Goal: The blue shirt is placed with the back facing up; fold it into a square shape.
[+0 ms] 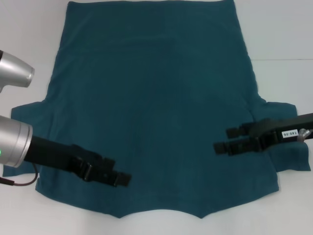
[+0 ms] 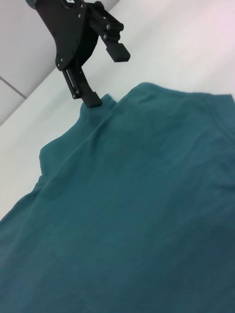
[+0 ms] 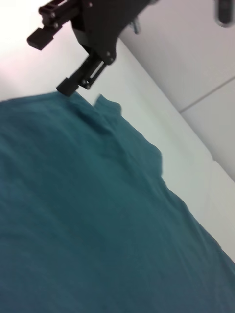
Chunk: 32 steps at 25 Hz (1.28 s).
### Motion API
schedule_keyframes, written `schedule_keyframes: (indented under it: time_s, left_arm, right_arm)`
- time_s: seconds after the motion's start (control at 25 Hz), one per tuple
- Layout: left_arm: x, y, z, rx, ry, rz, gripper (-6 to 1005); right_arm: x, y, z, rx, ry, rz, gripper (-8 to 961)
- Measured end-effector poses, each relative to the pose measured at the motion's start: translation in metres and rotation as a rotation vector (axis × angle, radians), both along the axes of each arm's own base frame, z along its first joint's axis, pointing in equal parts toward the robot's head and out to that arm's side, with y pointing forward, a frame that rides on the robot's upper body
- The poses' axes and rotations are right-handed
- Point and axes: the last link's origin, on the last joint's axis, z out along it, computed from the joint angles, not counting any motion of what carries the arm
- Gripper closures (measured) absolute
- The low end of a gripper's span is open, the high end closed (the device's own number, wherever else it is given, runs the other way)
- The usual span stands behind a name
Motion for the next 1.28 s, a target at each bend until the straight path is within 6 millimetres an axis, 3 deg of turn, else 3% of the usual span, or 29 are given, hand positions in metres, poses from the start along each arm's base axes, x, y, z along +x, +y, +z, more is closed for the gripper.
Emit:
schedule_keyframes:
  time_s: [0.24,0.48,0.56,0.6,0.72,0.92,1.28]
  left_arm:
    - [-0.018,0.011,0.025,0.143,-0.048,0.17,187]
    - [-0.063,0.011,0.069,0.346,-0.15,0.488,187]
    - [-0.07,0.008,0.075,0.368,-0.175,0.533,187]
    - [-0.092,0.0,0.085,0.414,-0.247,0.656,187]
    - [-0.114,-0.009,0.091,0.446,-0.323,0.781,187]
    - [-0.132,-0.016,0.092,0.496,-0.34,0.864,188]
    - [-0.162,-0.018,0.083,0.601,-0.284,0.976,188]
  right_arm:
    - [0.001,0.016,0.01,0.085,0.055,-0.172,27]
    - [-0.006,0.036,0.03,0.144,0.158,-0.376,27]
    - [-0.01,0.042,0.038,0.169,0.21,-0.411,27]
    - [-0.012,0.045,0.042,0.178,0.23,-0.423,28]
    - [-0.013,0.054,0.05,0.191,0.267,-0.474,28]
    - [-0.011,0.064,0.054,0.18,0.28,-0.529,28]
    - [-0.007,0.062,0.052,0.177,0.283,-0.539,28]
